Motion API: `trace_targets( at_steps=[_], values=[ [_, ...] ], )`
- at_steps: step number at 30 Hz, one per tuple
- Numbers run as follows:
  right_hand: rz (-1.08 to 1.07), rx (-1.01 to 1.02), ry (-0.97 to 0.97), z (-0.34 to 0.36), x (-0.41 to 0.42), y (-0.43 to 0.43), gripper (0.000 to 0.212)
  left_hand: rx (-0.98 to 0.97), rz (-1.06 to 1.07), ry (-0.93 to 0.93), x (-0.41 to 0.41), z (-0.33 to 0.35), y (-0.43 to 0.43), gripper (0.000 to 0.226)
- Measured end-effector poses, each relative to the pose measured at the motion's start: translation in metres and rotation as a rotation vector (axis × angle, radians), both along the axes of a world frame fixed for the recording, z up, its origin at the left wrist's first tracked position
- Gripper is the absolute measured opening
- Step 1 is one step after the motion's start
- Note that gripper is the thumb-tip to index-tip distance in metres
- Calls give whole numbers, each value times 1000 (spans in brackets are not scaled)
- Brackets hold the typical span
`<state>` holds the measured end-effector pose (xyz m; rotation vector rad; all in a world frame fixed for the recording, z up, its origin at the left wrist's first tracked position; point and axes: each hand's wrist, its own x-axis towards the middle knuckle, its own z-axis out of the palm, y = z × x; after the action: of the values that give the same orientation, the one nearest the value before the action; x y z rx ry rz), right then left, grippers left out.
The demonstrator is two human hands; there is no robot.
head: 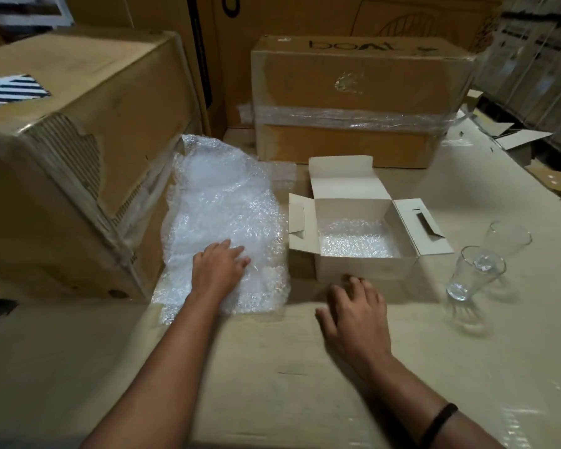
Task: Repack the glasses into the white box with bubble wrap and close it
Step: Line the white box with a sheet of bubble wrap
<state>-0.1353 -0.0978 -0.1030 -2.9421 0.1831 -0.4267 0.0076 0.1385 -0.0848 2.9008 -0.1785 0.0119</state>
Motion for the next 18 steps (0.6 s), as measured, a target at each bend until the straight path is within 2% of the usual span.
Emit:
trace_targets(
  at_steps=[3, 6, 9, 11, 14, 16, 18],
  values=[
    [-122, 37, 56, -5, 7, -3, 52, -119, 3, -53, -2, 3, 3, 43],
    [-131, -7, 39, -10, 9, -3, 53, -177, -46, -75, -8, 6, 5, 40],
    [-137, -22, 36, -11, 7, 0, 52, -233, -52, -264, -5, 9, 4, 31],
    [-142, -37, 30, -11, 8, 1, 51, -185, -3, -376, 9, 14, 2, 33],
    [-140, -58, 26, -10, 8, 4, 48, -63, 91, -324, 38, 25, 1, 46],
    [-139, -60, 28, -9, 8, 4, 47, 33, 108, -284, 55, 24, 3, 45],
    [-147, -54, 30, -9, 7, 4, 46, 5, 108, -342, 64, 23, 8, 41]
  ],
)
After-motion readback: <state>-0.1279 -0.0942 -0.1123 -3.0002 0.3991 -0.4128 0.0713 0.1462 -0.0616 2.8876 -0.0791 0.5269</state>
